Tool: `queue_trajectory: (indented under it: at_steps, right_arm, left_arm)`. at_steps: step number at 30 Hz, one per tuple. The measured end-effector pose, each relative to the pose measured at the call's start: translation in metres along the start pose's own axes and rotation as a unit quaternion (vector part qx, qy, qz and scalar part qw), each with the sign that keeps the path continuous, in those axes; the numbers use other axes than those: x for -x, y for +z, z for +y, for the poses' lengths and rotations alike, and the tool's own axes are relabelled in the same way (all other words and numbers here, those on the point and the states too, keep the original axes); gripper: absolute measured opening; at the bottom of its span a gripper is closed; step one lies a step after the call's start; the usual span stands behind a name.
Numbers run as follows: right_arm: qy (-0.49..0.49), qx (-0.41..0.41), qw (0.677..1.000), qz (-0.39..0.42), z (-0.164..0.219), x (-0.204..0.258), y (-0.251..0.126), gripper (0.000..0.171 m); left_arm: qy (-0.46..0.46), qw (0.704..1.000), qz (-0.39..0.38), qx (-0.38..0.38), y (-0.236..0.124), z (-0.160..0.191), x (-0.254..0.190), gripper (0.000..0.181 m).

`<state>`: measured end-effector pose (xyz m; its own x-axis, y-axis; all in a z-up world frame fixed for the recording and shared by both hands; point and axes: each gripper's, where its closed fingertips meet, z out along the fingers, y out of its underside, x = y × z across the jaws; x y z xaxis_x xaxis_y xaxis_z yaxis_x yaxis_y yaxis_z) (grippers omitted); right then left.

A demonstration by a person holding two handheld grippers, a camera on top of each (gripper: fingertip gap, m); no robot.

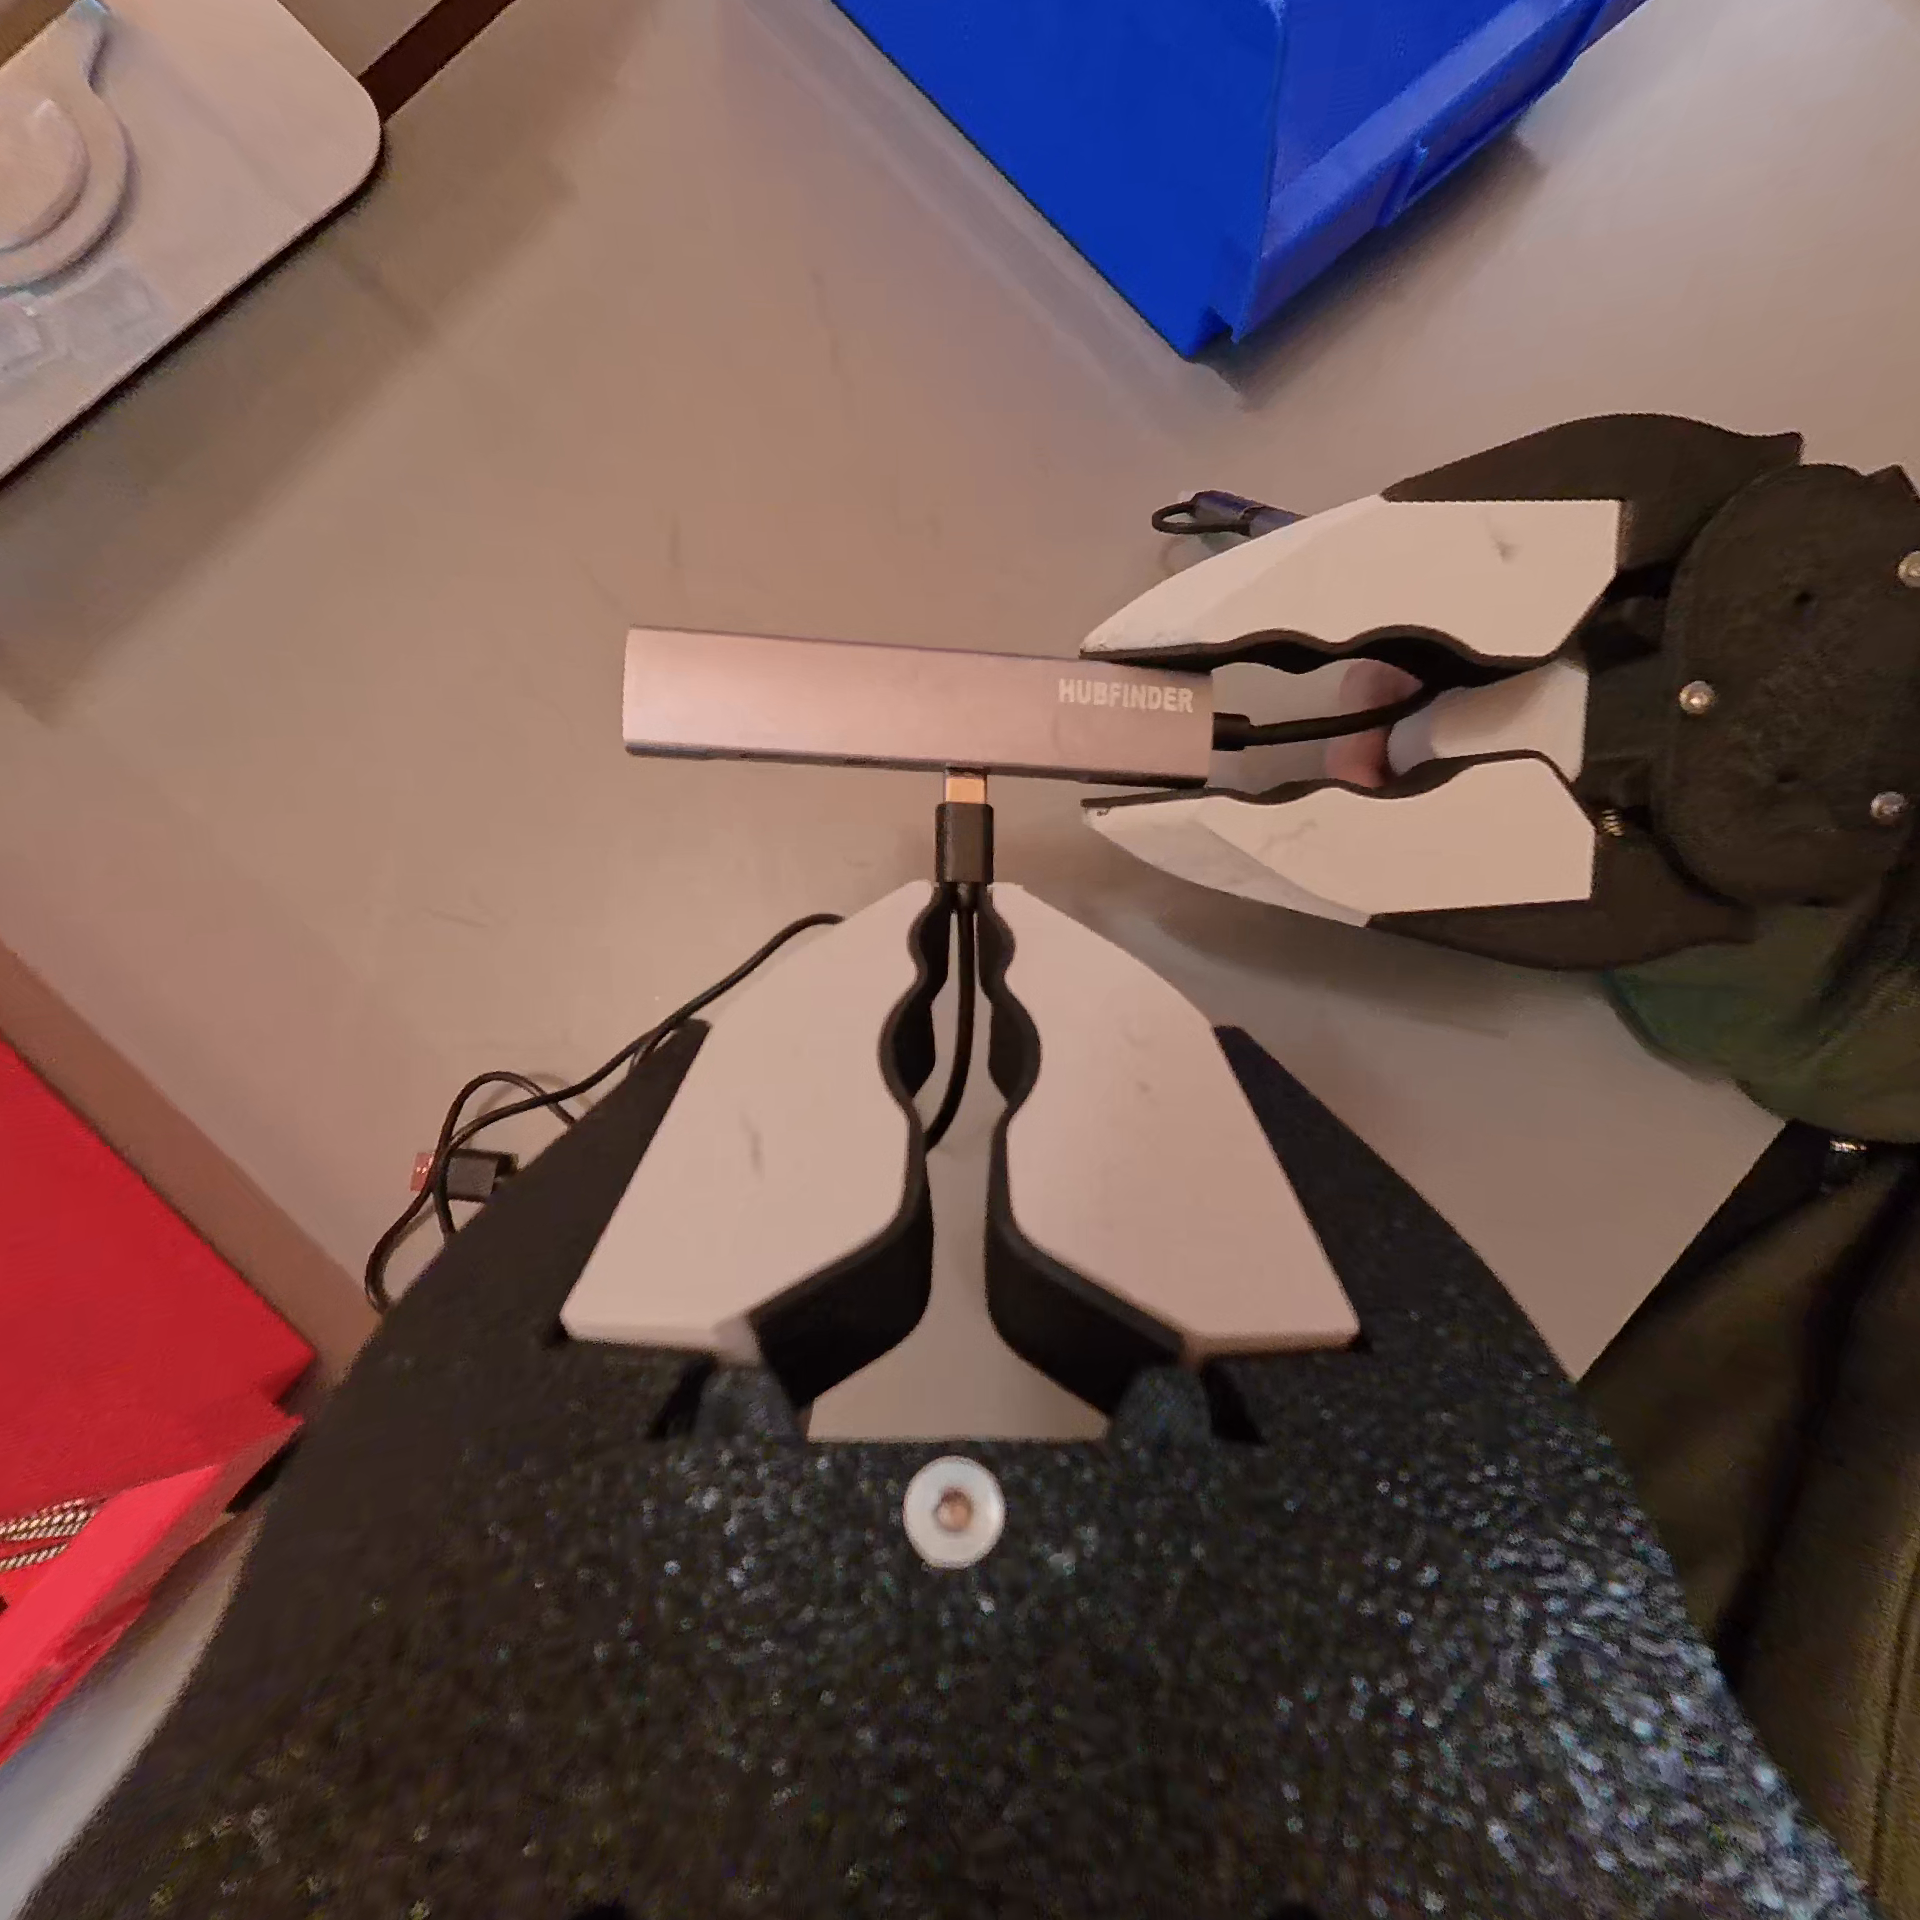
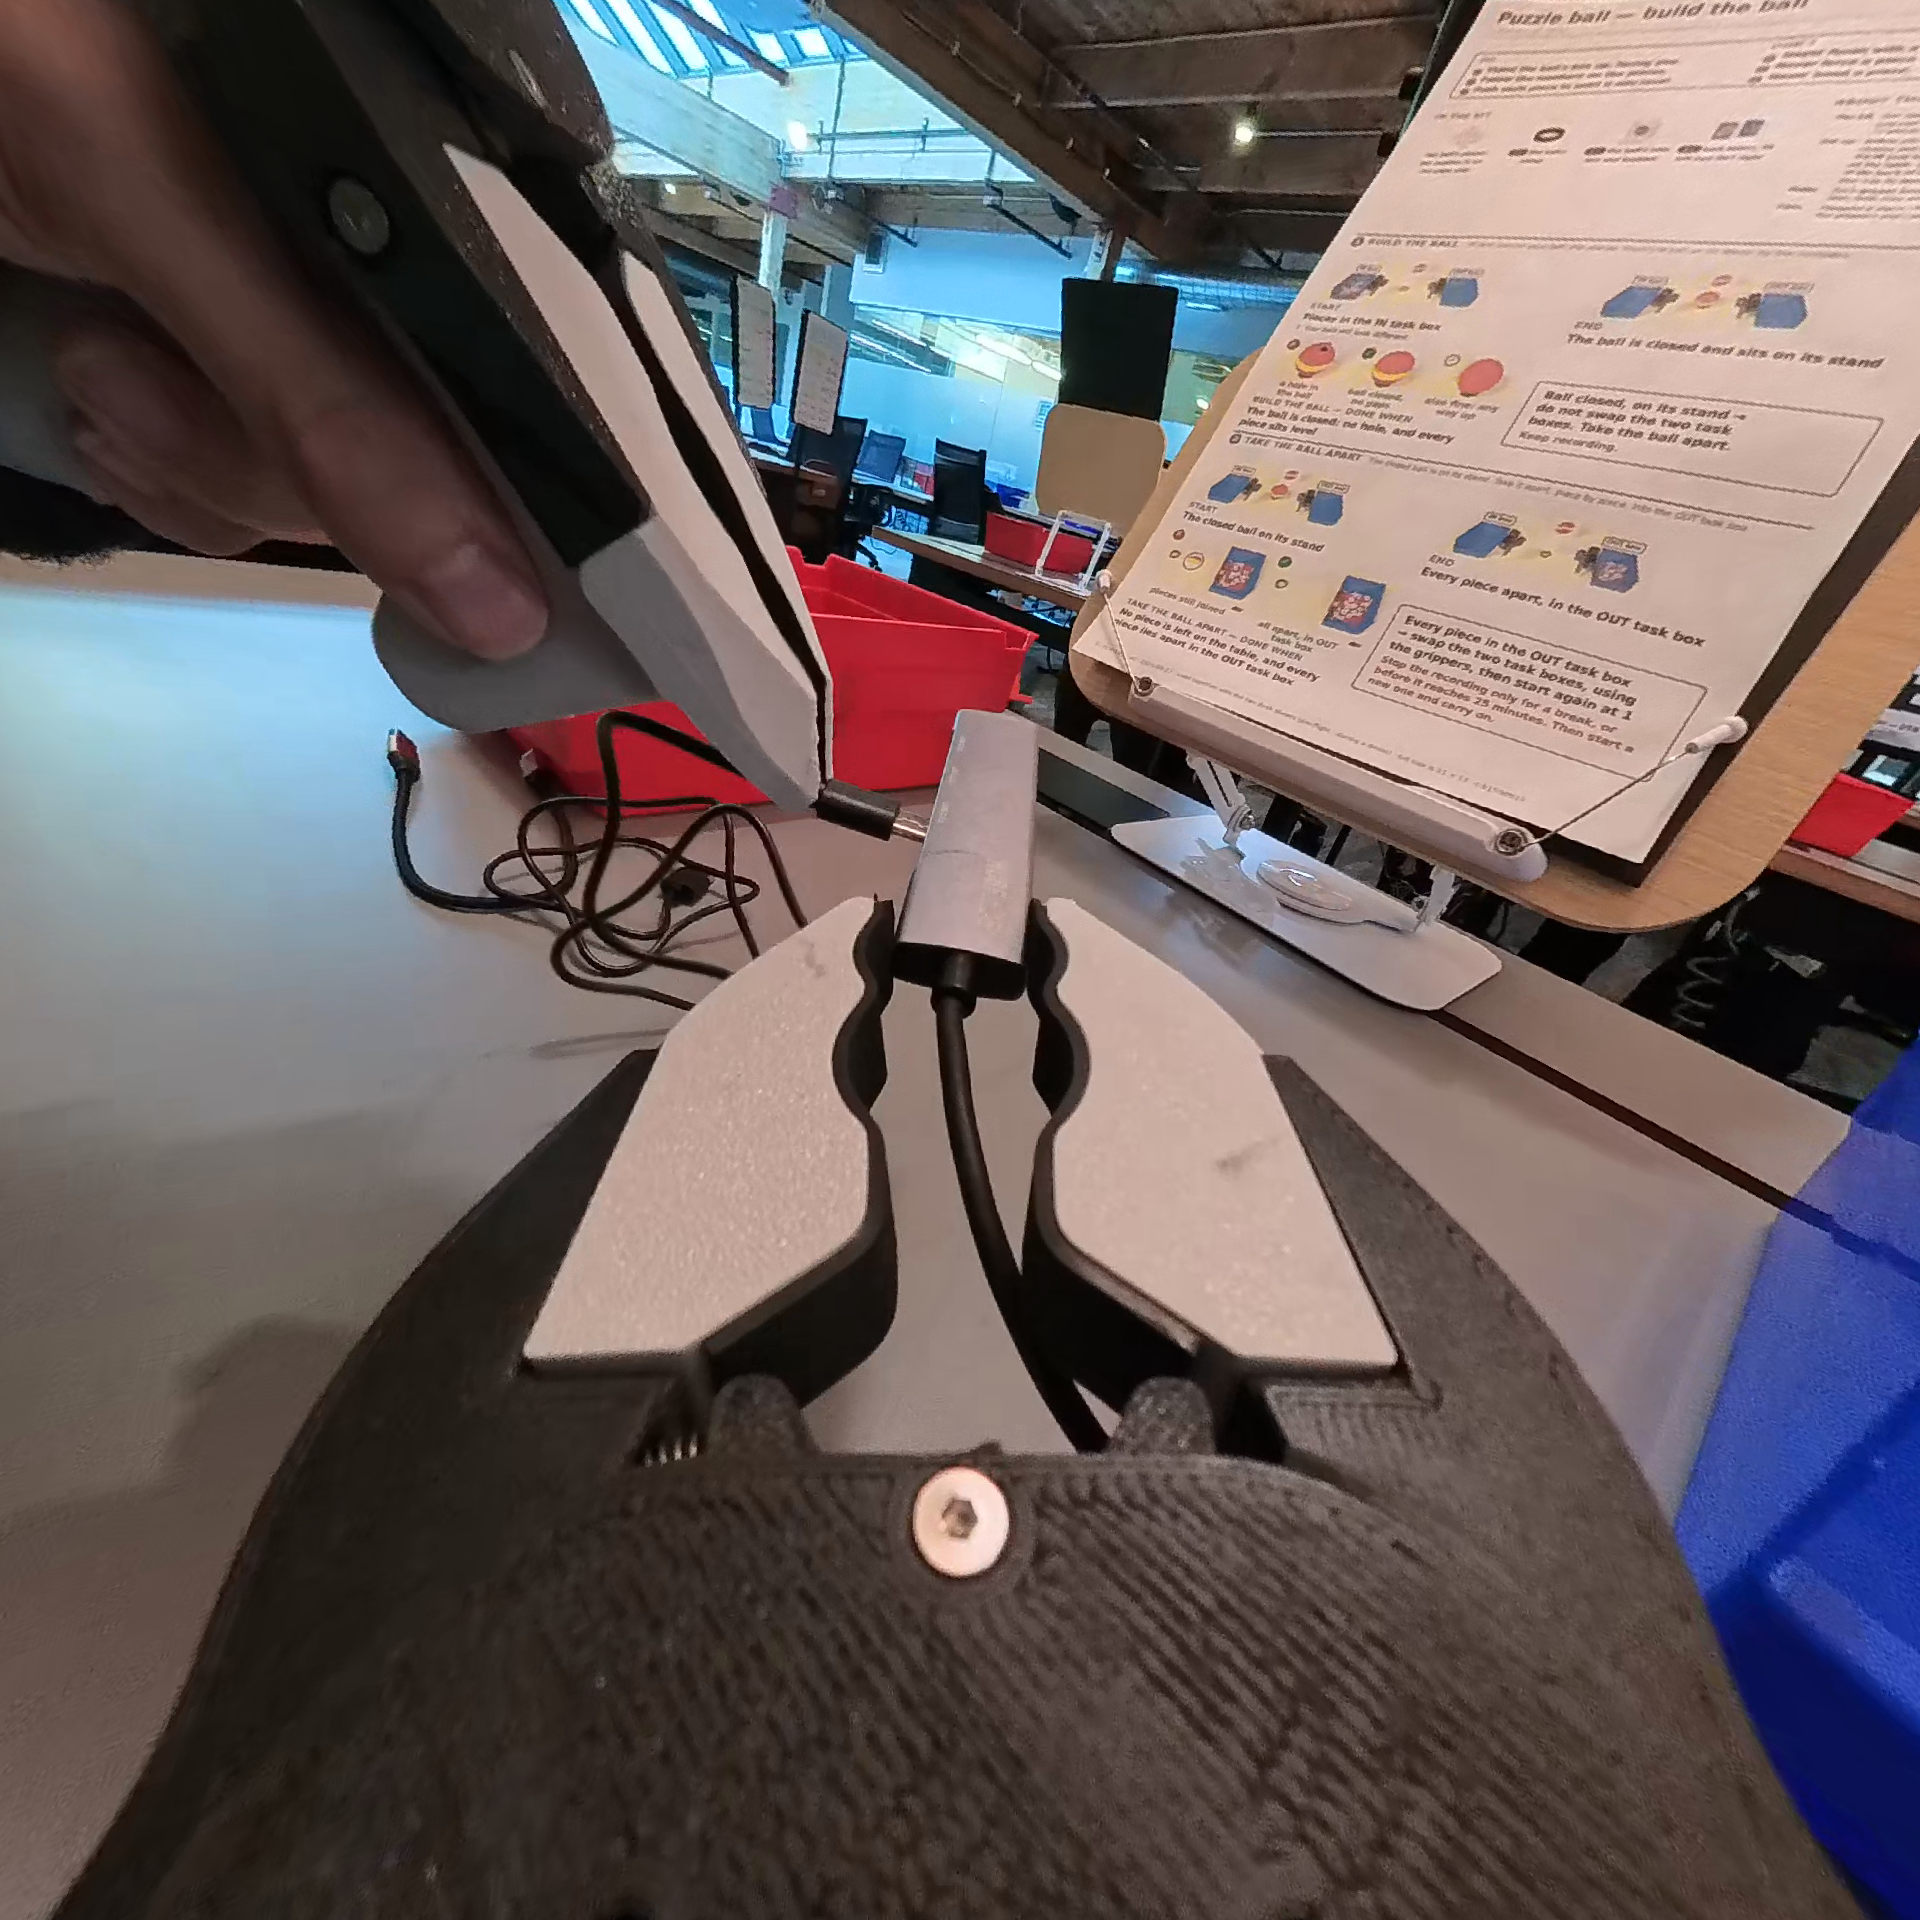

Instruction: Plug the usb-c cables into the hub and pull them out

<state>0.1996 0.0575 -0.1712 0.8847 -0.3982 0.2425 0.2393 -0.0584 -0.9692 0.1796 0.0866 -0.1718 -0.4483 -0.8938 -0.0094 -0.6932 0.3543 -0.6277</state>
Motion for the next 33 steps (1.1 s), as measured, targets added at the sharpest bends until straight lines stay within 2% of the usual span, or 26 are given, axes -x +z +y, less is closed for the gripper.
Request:
queue_trajectory:
  at_steps: [9, 22, 28, 33]
  right_arm:
    - [0.0, 0.001, 1.0, -0.004, 0.0, 0.001, 0.0, 0.025]
    - [0.069, -0.028, 0.997, 0.0, -0.005, -0.014, -0.007, 0.025]
    - [0.096, -0.046, 0.994, 0.004, -0.008, -0.021, -0.01, 0.025]
    - [0.096, -0.043, 0.994, 0.015, -0.007, -0.023, -0.009, 0.025]
  left_arm:
    - [0.006, 1.0, -0.006, -0.02, -0.003, -0.002, 0.0, 0.004]
    - [0.019, 0.983, -0.014, -0.18, -0.002, -0.026, -0.006, 0.004]
    - [0.05, 0.978, -0.045, -0.195, 0.009, -0.025, -0.007, 0.004]
    - [0.038, 0.969, -0.065, -0.233, 0.007, -0.031, -0.007, 0.004]
